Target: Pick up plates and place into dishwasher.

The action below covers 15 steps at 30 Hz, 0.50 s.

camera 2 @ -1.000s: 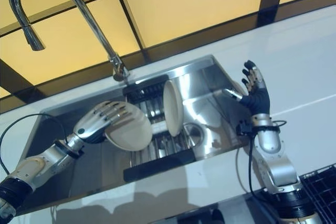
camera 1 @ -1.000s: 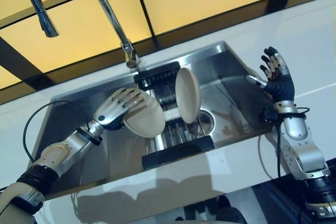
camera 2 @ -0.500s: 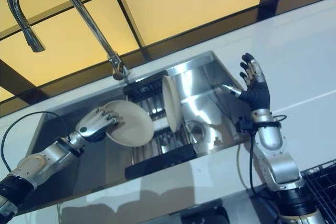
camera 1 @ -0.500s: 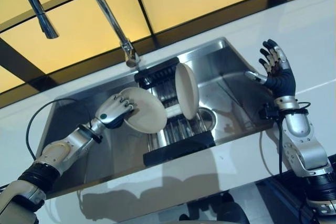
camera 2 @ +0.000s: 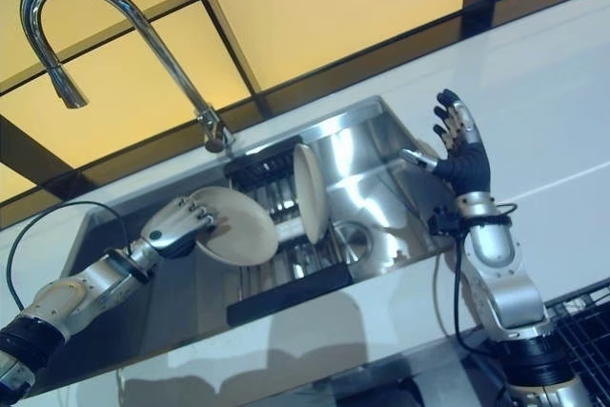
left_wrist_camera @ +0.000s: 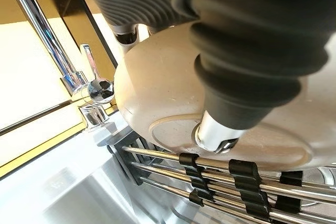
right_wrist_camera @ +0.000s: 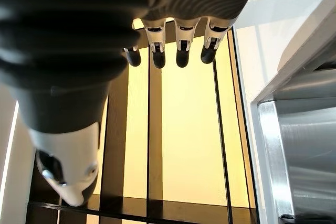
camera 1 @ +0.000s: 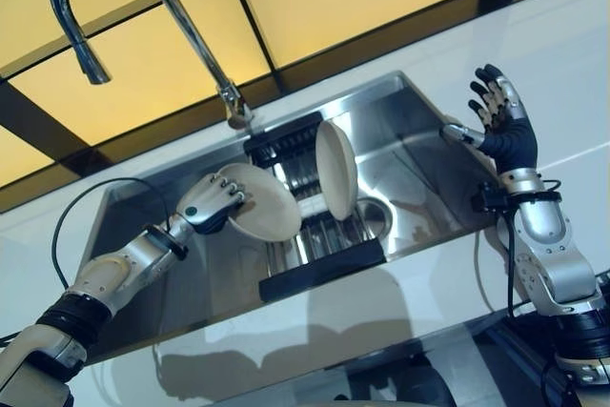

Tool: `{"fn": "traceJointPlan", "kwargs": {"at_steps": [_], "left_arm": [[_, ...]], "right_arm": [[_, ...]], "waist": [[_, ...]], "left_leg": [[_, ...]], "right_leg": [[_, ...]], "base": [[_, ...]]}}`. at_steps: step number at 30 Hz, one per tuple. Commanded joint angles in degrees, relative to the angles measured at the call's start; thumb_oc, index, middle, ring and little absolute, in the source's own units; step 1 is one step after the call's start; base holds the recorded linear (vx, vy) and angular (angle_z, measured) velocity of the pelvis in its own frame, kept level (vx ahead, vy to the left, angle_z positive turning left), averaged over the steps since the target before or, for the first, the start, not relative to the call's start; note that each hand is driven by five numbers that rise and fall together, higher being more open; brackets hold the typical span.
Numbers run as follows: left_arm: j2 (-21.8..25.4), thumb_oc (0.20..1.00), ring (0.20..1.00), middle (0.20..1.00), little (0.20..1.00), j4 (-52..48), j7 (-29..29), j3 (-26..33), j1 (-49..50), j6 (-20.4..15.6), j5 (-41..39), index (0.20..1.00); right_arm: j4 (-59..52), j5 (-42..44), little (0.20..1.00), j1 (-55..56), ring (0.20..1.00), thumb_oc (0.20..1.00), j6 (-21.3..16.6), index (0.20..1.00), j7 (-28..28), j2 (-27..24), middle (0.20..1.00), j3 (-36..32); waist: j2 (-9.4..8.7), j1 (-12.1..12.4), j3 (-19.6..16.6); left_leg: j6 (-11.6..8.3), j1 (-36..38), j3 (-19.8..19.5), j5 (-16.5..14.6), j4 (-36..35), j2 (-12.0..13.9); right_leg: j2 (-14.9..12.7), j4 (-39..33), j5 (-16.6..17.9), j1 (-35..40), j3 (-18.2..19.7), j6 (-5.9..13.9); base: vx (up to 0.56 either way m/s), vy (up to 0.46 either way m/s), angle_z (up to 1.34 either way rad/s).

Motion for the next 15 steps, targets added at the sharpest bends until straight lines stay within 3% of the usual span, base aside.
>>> {"fn": "traceJointPlan", "kwargs": {"at_steps": [1, 15], "left_arm": [[-2.3, 0.200, 0.200, 0.200, 0.200, 4.0, 2.0, 3.3, 2.5, 0.8, -2.7, 0.200], [1.5, 0.200, 0.200, 0.200, 0.200, -1.2, 4.3, 9.1, 4.6, 0.8, -6.1, 0.200]], "right_arm": [[3.8, -2.7, 1.000, 7.6, 1.000, 1.000, -2.3, 1.000, 0.7, -1.4, 1.000, -1.9], [4.0, -2.2, 1.000, 9.1, 1.000, 1.000, -3.7, 1.000, 0.0, 0.3, 1.000, -2.1]], "waist": [[-3.94, 0.0, -3.2], [-5.70, 2.1, -4.8]], "left_leg": [[-0.05, 0.5, -0.9, -3.6, 1.4, -1.9], [-0.11, 1.3, -2.3, -3.9, 0.3, -1.4]], "right_leg": [[-0.9, -12.9, 2.7, 6.5, -2.3, 1.03], [-0.4, -13.9, 2.6, 8.1, -3.6, 1.16]], "base": [[-0.01, -0.023, 0.03], [-0.03, -0.028, 0.05]]}}
